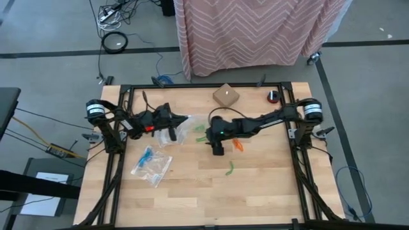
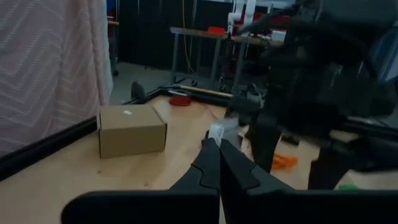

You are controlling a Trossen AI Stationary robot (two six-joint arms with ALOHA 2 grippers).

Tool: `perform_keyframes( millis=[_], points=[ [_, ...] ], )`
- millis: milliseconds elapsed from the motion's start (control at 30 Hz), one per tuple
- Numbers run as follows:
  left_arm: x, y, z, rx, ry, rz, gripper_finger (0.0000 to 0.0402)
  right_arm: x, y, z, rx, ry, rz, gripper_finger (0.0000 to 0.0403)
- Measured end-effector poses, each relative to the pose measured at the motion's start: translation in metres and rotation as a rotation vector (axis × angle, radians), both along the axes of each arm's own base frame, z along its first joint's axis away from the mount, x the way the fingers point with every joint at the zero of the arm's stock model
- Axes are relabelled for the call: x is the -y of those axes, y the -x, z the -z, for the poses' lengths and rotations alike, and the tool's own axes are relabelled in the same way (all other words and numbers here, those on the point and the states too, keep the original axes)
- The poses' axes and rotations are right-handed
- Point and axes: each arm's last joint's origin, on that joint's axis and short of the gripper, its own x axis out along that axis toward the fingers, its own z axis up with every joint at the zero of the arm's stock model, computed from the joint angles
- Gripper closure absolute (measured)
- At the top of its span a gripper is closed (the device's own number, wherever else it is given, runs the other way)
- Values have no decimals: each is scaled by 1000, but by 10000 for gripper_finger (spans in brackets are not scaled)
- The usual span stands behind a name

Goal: Sort rubber bands
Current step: Put the green rubber band into the transparent zip bag

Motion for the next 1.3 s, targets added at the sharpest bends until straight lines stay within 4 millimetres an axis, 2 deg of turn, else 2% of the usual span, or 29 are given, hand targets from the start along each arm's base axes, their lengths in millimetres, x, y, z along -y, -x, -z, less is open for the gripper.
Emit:
perform_keyframes(
  millis=[167,433,567,733,867,967,1167,1300],
  points=[
    [-1,-1,-1,10,8,-12,401,3,-2,20,-63,-5,3,168],
    [-1,-1,-1,14,17,-13,401,5,-3,27,-103,11,34,191],
    [-1,-2,-2,16,17,-13,401,7,-2,28,-116,32,84,245],
    [-1,-1,-1,13,25,-11,401,7,0,29,-129,12,147,375],
    [0,0,0,9,27,-11,401,2,-1,27,-117,30,160,398],
    [0,0,-1,10,26,-11,401,-10,-6,11,-82,43,129,402],
    [2,-1,-1,12,35,4,401,-38,-6,-52,43,211,115,402],
    [6,-3,-1,15,43,26,401,-36,8,-99,149,363,248,403]
  ],
)
